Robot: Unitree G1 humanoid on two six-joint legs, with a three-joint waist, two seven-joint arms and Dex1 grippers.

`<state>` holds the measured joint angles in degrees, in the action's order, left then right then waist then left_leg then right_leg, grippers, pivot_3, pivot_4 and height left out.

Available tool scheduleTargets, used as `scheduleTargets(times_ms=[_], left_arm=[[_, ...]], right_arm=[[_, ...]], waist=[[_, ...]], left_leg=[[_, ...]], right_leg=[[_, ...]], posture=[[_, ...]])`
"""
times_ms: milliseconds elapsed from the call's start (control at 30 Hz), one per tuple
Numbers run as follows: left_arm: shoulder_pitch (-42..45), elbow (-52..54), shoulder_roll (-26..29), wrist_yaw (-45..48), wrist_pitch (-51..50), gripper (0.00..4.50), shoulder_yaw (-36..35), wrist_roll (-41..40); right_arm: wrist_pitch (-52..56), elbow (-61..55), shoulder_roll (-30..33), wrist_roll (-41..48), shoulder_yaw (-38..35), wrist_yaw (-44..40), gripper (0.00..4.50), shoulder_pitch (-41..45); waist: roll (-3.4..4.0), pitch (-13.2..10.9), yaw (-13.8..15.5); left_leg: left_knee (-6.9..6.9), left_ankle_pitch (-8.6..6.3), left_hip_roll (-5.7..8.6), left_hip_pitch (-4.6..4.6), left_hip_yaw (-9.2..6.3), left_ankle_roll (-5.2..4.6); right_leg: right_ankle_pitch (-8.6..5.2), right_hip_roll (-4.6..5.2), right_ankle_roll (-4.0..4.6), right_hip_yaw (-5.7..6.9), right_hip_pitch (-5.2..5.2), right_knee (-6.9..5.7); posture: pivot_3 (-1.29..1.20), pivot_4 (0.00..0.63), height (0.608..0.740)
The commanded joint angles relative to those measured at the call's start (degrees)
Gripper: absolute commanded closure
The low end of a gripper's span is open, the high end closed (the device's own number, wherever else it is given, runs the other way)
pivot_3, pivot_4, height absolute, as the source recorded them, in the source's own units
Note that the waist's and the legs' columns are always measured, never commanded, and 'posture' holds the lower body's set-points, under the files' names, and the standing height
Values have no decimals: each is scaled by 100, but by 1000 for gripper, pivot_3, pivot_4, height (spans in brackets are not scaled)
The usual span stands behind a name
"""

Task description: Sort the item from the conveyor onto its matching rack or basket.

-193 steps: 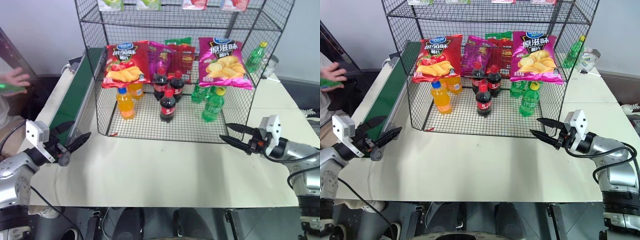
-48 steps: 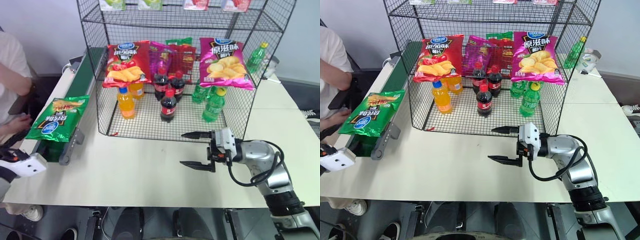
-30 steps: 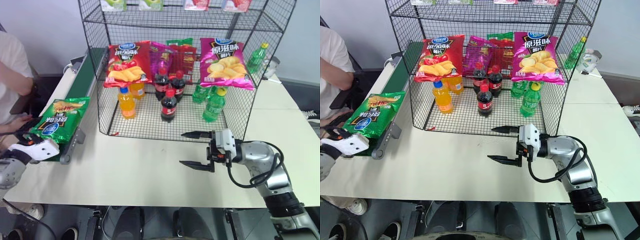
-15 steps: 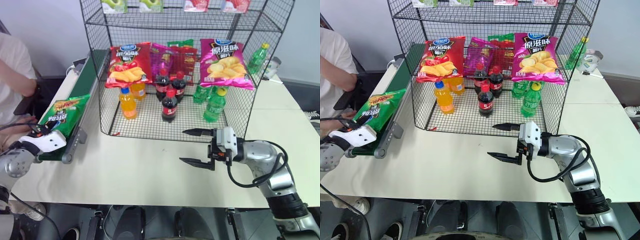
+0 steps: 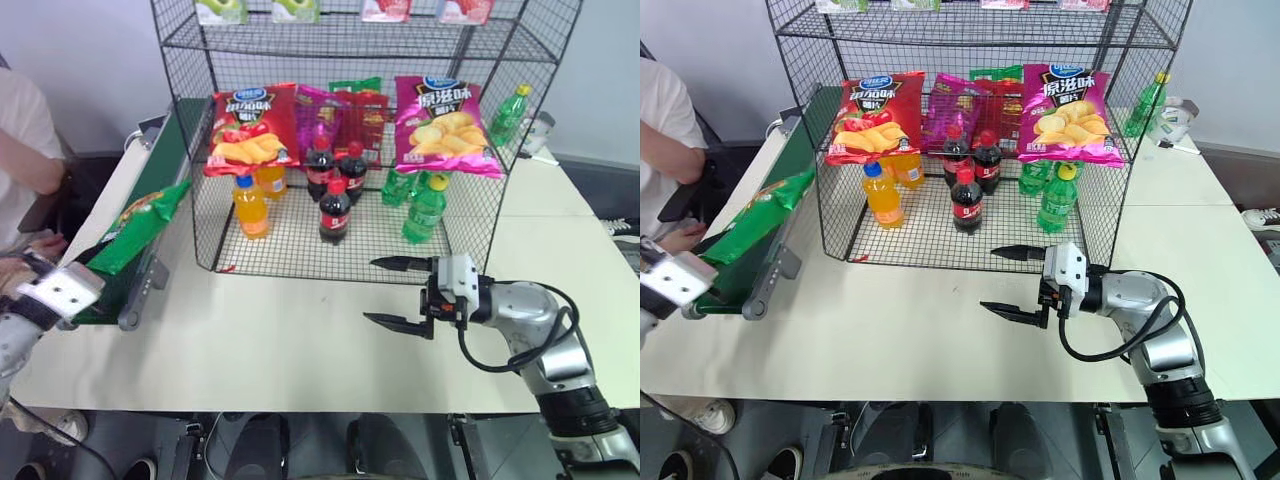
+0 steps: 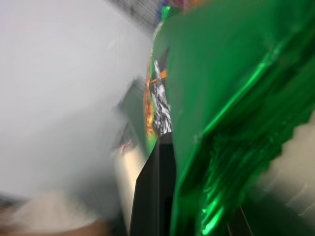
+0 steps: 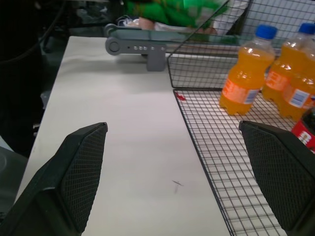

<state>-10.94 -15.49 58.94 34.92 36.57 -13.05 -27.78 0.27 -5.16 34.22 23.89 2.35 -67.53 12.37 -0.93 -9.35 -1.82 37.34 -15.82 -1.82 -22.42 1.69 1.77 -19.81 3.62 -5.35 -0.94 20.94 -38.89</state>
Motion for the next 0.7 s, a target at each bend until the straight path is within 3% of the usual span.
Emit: scheduleTargets(times_ms=[33, 133, 200, 333, 500, 633, 700], left_arm=[[-1053, 1527, 259, 1720, -2420, 4436, -1393, -2758], [-1846, 2153, 323, 2493, -4566, 4436, -2696, -4281], [-2145, 2461, 282, 2770, -5467, 4436, -3187, -4689], [-2326, 3106, 195, 2915, -7002, 4436, -3499, -5599], [-1422, 4157, -228, 2590, -7512, 4436, -2221, -5702], [-285, 4203, -451, 2470, -7905, 4436, -1193, -5641], [207, 4058, -555, 2518, -8095, 4436, -825, -5591]], right_arm=[[-129, 117, -34, 130, -141, -88, 0, 143], [-41, 217, -72, 201, -142, -164, 0, 265], [-10, 211, -89, 200, -116, -185, 0, 298], [490, -70, -116, 494, -105, -124, 0, 317], [2130, -914, 3, 1717, -158, -15, 0, 235], [3580, -1194, 226, 2932, -380, 107, 0, 273], [3921, -1096, 298, 3098, -394, 112, 0, 335]], waist=[[-1, -3, -71], [-4, -6, -88], [-1, -8, -74], [-1, -9, -38], [-1, -9, -33], [-7, -9, -20], [-5, -9, -32]], left_leg=[[-5, 1, 0, 2, 0, 2], [-10, 5, -2, 6, -6, 7], [-9, 5, 0, 9, -7, 7], [-6, 5, 7, 11, -8, 6], [-4, 5, 6, 11, -12, 6], [-4, 5, 6, 10, -15, 7], [-5, 5, 8, 11, -15, 6]], right_leg=[[-1, 0, 1, 0, -1, 3], [-6, -4, 11, 6, -3, 0], [-7, -8, 12, 8, -8, -1], [-7, -8, 11, 8, -17, 3], [-7, -9, 11, 8, -19, 4], [-7, -9, 11, 8, -20, 6], [-7, -10, 11, 7, -21, 7]], posture=[[0, 150, 739], [0, 150, 739], [0, 150, 739], [0, 150, 739], [0, 150, 739], [0, 150, 739], [0, 150, 739]])
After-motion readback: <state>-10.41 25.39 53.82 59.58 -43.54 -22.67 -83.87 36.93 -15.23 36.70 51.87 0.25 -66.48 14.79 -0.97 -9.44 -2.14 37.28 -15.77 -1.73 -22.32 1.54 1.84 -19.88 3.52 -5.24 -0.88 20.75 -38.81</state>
